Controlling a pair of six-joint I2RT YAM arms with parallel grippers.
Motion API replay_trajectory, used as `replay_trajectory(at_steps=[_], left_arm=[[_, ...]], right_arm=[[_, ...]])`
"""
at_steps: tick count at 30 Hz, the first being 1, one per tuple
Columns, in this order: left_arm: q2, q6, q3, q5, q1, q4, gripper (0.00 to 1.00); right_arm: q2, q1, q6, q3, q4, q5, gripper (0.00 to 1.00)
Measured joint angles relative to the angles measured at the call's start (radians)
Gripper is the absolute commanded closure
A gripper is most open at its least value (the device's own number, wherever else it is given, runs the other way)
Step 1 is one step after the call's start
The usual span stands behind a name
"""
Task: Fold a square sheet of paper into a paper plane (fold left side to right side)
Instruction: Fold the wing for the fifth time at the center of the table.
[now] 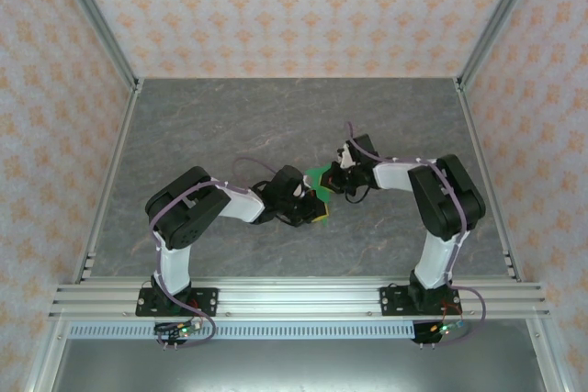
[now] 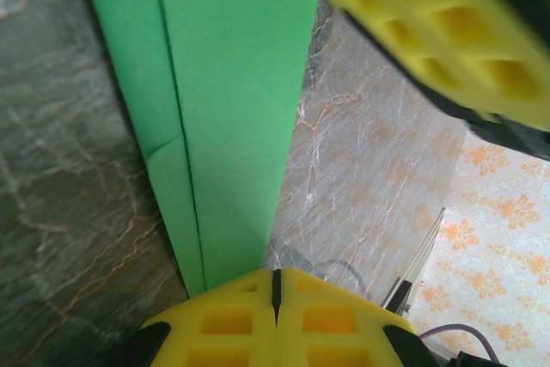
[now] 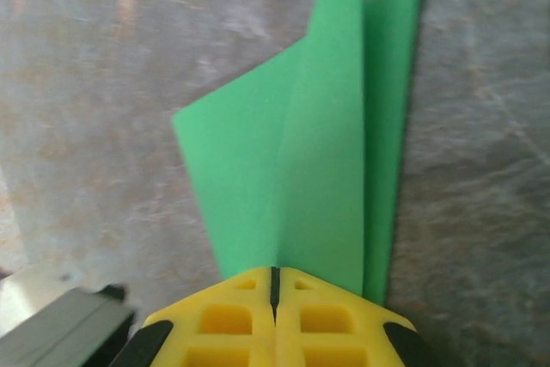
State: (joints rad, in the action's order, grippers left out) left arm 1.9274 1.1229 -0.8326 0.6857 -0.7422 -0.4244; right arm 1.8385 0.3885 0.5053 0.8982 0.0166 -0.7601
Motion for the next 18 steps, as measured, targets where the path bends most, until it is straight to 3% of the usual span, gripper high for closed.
replay_trajectory(at_steps=[18], left_arm=[[-0.035, -0.059, 0.012, -0.04, -0.014, 0.061, 1.0]], right_arm=[[0.044, -0.002, -0.001, 0.101, -0.149, 0.001, 0.95]])
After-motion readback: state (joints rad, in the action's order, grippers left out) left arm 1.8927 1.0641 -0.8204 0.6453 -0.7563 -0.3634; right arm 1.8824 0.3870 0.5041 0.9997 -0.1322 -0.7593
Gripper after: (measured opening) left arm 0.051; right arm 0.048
